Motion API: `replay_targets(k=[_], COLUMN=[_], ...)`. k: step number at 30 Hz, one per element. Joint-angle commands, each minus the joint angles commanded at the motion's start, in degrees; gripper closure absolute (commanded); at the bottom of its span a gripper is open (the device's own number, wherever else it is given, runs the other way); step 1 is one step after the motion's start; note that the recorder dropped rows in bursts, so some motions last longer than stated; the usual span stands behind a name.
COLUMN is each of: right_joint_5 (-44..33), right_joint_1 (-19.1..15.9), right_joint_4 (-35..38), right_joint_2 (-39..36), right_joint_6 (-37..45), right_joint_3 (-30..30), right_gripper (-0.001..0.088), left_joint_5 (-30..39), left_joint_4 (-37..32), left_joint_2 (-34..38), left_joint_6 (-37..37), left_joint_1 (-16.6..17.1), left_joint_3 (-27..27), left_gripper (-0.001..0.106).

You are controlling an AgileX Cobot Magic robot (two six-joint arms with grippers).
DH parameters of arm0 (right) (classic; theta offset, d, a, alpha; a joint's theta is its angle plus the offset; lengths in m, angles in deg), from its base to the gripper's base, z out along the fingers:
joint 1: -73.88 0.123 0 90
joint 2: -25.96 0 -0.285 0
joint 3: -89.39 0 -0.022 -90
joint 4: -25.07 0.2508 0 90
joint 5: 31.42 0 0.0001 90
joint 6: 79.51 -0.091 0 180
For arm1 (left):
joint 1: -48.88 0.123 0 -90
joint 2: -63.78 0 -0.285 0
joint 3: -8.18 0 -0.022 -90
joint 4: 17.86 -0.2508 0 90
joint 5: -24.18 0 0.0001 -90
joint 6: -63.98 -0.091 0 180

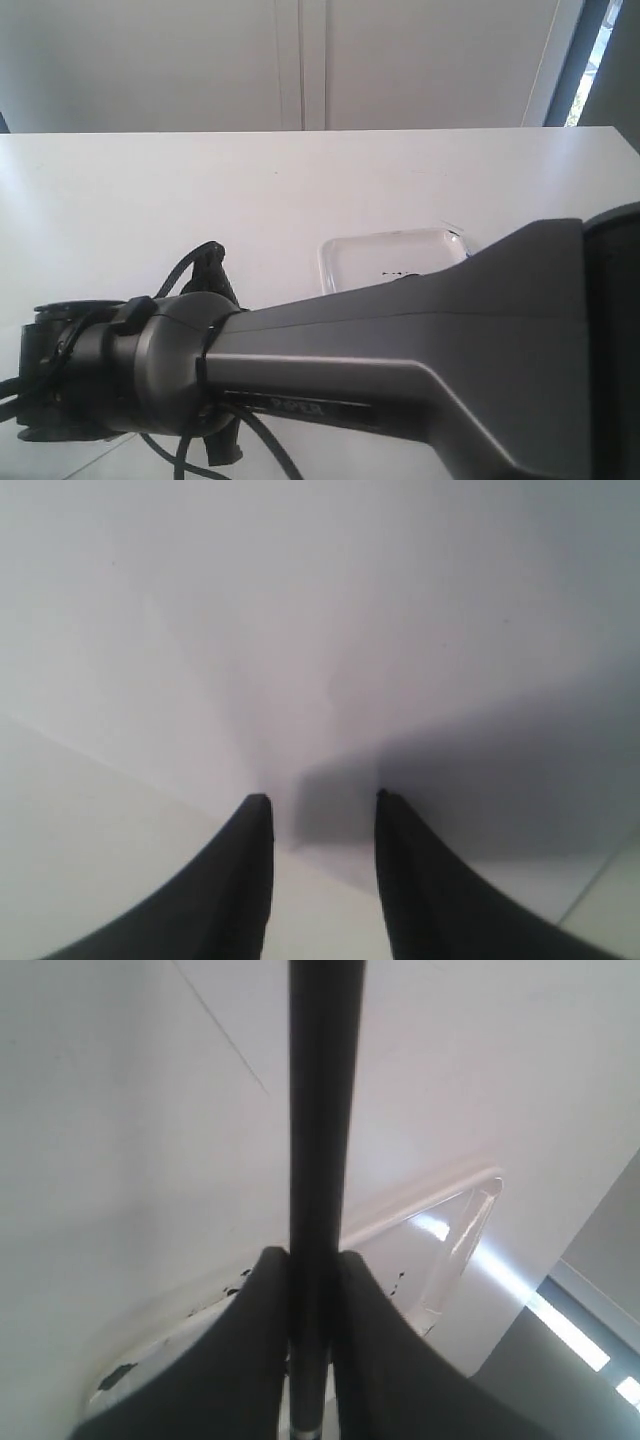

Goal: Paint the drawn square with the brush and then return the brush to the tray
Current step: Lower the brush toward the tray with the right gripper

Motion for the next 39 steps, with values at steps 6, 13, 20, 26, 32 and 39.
replay_targets(k=[6,13,20,26,32,39], right_joint_5=[0.6,1.2,2.7,3.3,3.3,3.3], right_joint_1=[0.3,0.4,0.4,0.4,0.4,0.4], right_joint_4=[0.0,0.0,0.0,-1.7,-4.9,-6.1], right_joint_2=[-0.7,-3.2,-3.2,-3.3,-3.3,-3.5], right_joint_6=[1.3,1.3,1.3,1.1,-1.2,-1.6], right_joint_3=[0.0,0.0,0.0,0.1,1.3,2.5], right_gripper=[0.0868,0.0868,0.0868,0.0868,0.0868,0.0868], left_joint_5=[0.0,-0.6,-1.1,-1.1,-1.1,-1.1], left_joint_4=[0.0,0.0,0.0,0.0,0.0,0.0], left_joint_2=[0.0,0.0,0.0,0.0,0.0,0.0], left_joint_6=[0.0,0.0,0.0,0.0,0.0,0.0], left_joint_1=[0.0,0.0,0.0,0.0,0.0,0.0], left_joint_3=[0.0,0.0,0.0,0.0,0.0,0.0], left_gripper=[0.064,0.064,0.064,0.064,0.064,0.064])
